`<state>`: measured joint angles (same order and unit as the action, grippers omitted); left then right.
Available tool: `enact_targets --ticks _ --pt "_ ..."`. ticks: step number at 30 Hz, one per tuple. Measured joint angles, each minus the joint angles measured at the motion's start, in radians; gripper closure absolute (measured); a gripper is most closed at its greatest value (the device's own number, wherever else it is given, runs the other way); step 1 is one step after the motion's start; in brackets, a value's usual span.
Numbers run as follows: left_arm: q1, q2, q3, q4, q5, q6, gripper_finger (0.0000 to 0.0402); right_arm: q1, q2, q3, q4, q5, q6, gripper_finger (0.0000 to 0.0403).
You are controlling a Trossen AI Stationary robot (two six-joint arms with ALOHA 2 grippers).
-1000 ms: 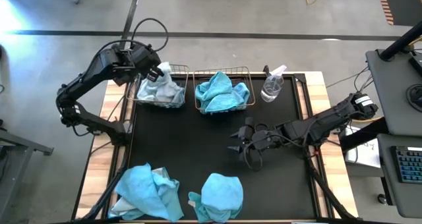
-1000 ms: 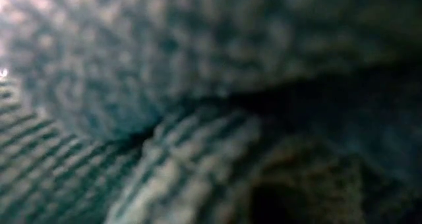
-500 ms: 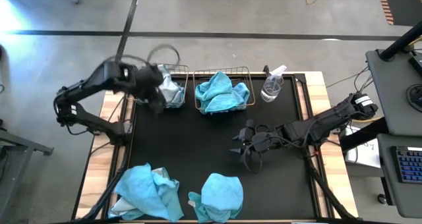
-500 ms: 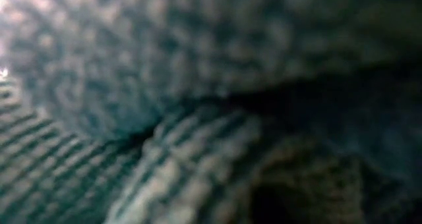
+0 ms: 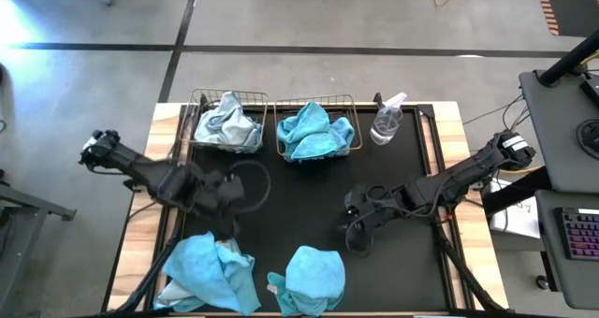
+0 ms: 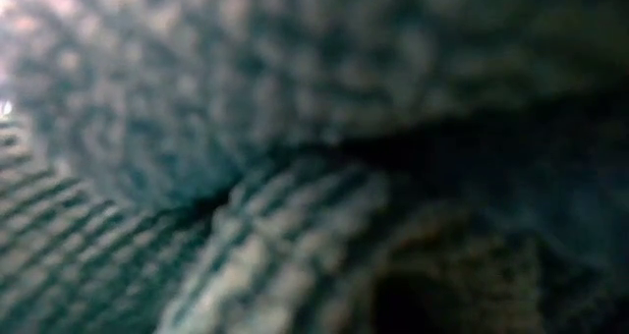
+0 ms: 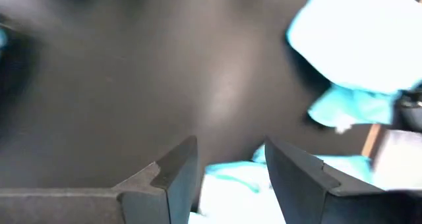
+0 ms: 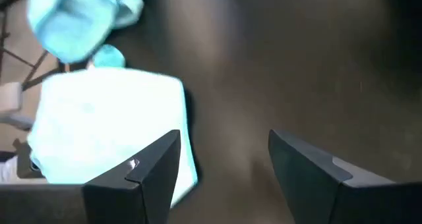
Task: Sort microfiber towel by color & place in baskets
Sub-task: Put the blue microfiber towel into the right wire basket
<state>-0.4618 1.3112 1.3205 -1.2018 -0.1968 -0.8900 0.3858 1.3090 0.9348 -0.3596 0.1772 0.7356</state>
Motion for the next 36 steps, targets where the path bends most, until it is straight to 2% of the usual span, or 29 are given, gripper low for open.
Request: enact_targets --ticks 5,12,27,36 --pt "-0.136 0.035 -0.024 0.099 -0.002 -0.113 0.024 0.037 0.021 0.0 -0.037 -0.003 0.102 0.0179" --pt "-0.263 0.129 -0.024 0.194 0.018 -0.164 0.024 0.071 0.033 0.0 -0.033 -0.046 0.117 0.0179" --pt "-0.309 0.306 -0.024 0.182 0.155 -0.245 0.024 0.074 0.03 0.002 -0.033 -0.054 0.021 0.0179" --pt "-0.308 0.369 -0.026 0.159 0.129 -0.183 0.024 0.074 0.03 0.002 -0.033 -0.053 0.01 0.0179"
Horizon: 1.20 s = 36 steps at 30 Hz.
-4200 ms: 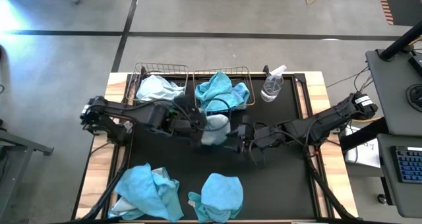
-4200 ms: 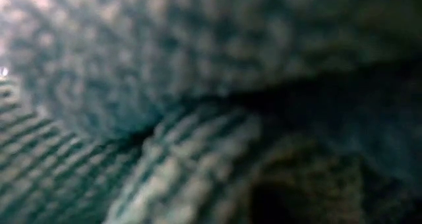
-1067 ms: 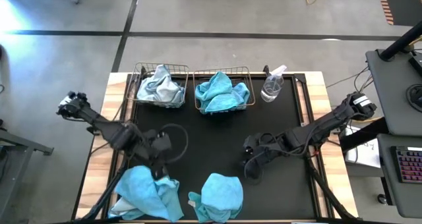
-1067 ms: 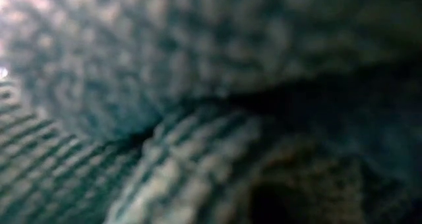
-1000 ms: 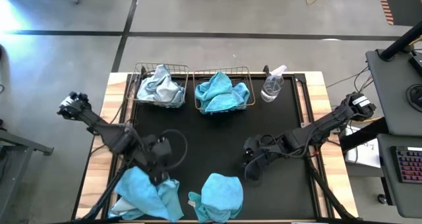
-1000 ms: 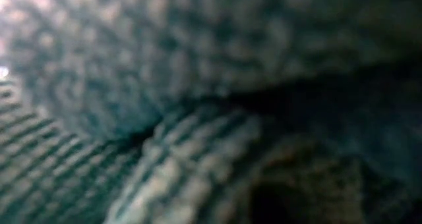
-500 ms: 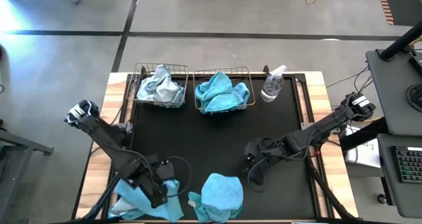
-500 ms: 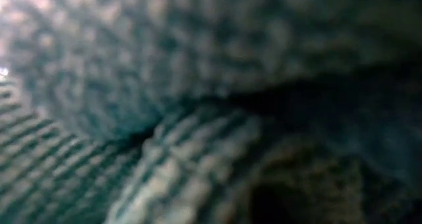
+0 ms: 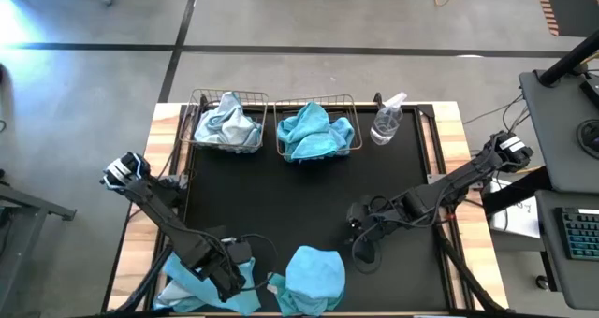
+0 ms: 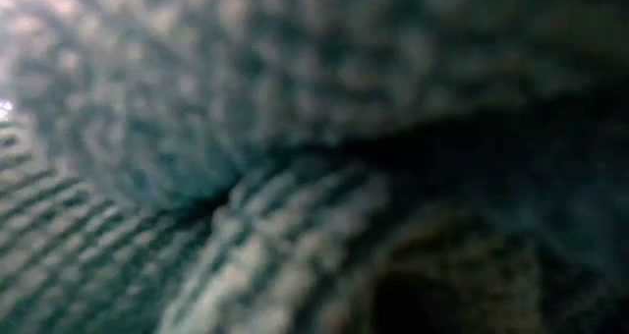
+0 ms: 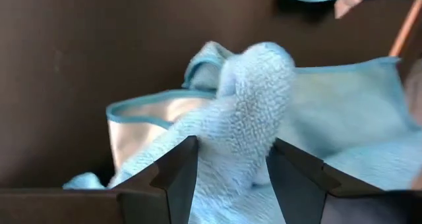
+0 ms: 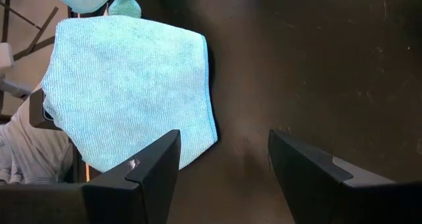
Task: Sort microfiber towel by color & place in baskets
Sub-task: Put the blue microfiber towel into the right wire basket
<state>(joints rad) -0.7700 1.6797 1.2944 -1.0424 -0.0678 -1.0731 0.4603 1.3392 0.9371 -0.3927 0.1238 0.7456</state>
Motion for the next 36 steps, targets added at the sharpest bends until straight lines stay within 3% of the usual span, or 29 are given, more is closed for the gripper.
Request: enact_targets --ticks 6,9,12,18,28,36 --pt "0.012 0.005 -0.001 -0.101 -0.146 -0.008 0.0241 0.0 0.0 0.0 0.001 0.008 -0.005 0.0179" --pt "0.027 0.003 -0.001 -0.168 -0.169 -0.046 0.0253 0.0 0.0 0.0 0.001 0.008 -0.005 0.0179" --pt "0.042 0.001 -0.001 -0.196 -0.168 -0.067 0.0287 0.0 0.0 0.0 0.001 0.008 -0.006 0.0179" --pt "0.062 -0.009 -0.001 -0.196 -0.157 -0.07 0.0391 0.0 0.0 -0.001 0.001 0.017 -0.013 0.0179" --pt "0.053 -0.012 -0.001 -0.183 -0.13 -0.16 0.0325 -0.003 0.0 -0.002 0.001 0.036 -0.014 0.0179" --pt "0.047 -0.012 -0.001 -0.046 -0.037 -0.199 0.0261 -0.002 0.0 -0.002 0.001 0.036 -0.035 0.0179"
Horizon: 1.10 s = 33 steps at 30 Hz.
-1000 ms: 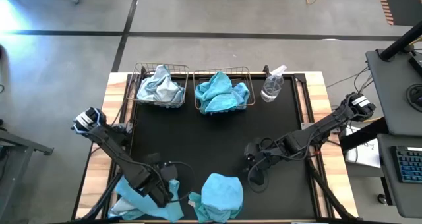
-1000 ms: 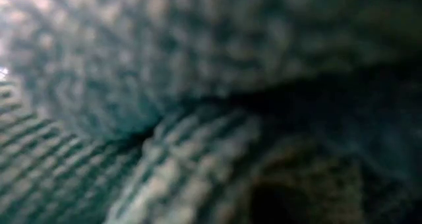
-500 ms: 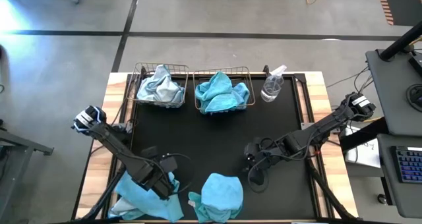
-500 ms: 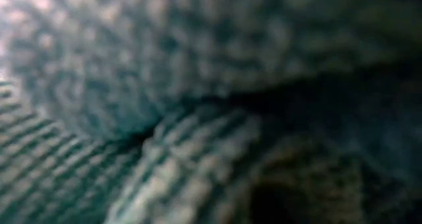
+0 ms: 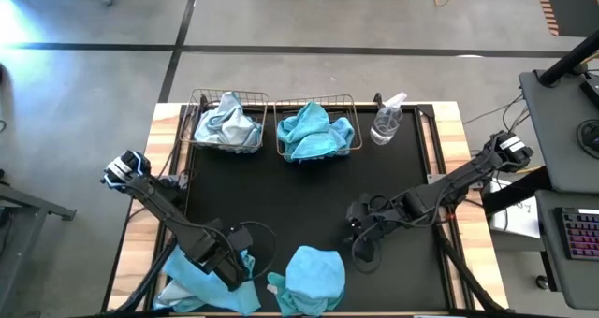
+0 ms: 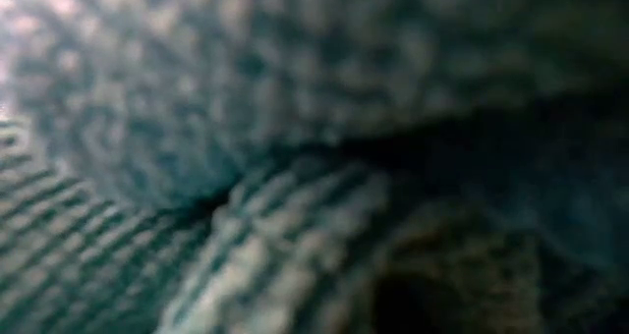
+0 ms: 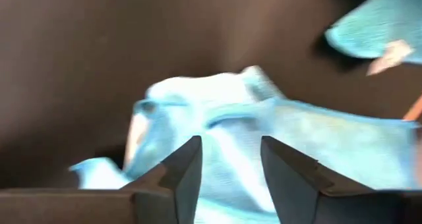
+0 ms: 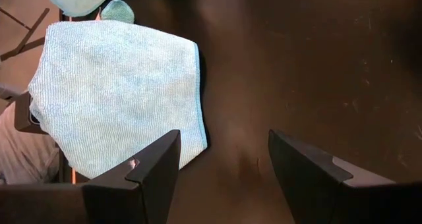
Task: Sort microfiber towel by color & place in baskets
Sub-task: Put the blue microfiber towel into the right wire basket
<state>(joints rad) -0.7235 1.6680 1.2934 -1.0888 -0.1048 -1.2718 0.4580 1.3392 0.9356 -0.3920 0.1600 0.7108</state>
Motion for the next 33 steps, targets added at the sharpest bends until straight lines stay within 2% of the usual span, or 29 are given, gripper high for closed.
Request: enact_targets --ticks 7,14,22,29,33 --pt "-0.002 0.022 0.0 0.128 -0.011 -0.006 0.0214 0.0 0.0 0.0 -0.001 0.0 -0.051 0.0179" --pt "-0.002 0.126 0.0 0.007 0.022 -0.049 0.0189 0.0 0.0 0.0 -0.005 -0.001 -0.109 0.0179" --pt "-0.004 0.213 0.0 -0.031 0.121 -0.048 0.0184 0.0 0.0 0.0 -0.009 -0.001 -0.128 0.0179" --pt "-0.011 0.252 0.0 -0.025 0.127 -0.041 0.0184 0.0 0.0 0.0 -0.015 0.0 -0.128 0.0179" --pt "-0.011 0.263 0.0 -0.02 0.153 -0.018 0.0207 0.0 0.0 0.0 -0.015 0.001 -0.128 0.0179"
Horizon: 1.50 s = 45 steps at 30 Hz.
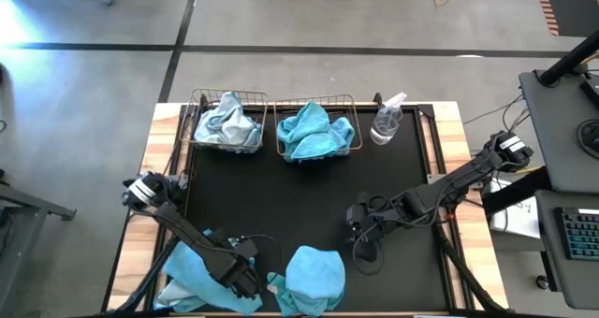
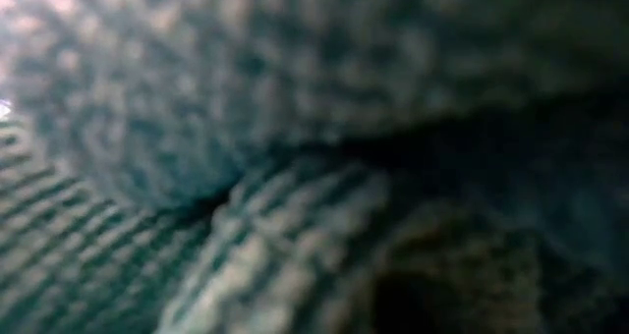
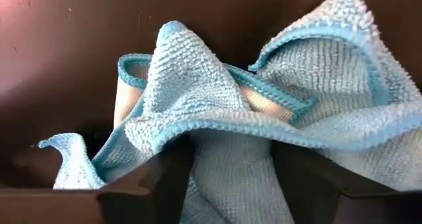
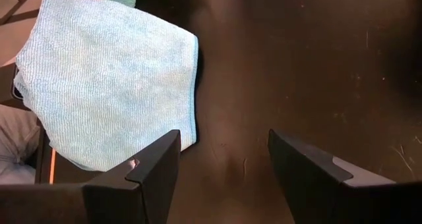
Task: Sort microfiber towel by color & place in baskets
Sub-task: Put the blue microfiber towel into the right wire basket
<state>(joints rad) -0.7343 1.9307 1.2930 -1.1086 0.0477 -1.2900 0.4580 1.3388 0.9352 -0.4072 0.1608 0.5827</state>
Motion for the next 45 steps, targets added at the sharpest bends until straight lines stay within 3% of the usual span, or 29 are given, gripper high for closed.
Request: enact_targets --ticks 10,21,32,35,40,45 --pt "0.001 0.002 0.0 0.0 0.051 -0.006 0.0388 0.0 0.0 0.0 0.0 0.024 0.0 0.0179" --pt "0.019 0.0 0.078 -0.089 0.082 0.054 0.0398 0.0 0.002 0.0 0.0 0.053 0.0 0.0179" --pt "0.058 -0.001 0.339 -0.381 -0.191 0.087 0.0401 0.0 0.002 0.0 0.0 0.134 -0.036 0.0179" --pt "0.062 -0.001 0.413 -0.462 -0.335 0.068 0.0401 0.0 0.002 0.0 0.0 0.166 -0.06 0.0179" --pt "0.076 -0.01 0.495 -0.462 -0.629 0.099 0.0401 0.0 0.002 0.0 0.0 0.266 -0.079 0.0179" --pt "0.113 -0.013 0.535 -0.463 -0.857 0.195 0.0401 -0.001 0.002 0.0 0.0 0.328 -0.088 0.0179"
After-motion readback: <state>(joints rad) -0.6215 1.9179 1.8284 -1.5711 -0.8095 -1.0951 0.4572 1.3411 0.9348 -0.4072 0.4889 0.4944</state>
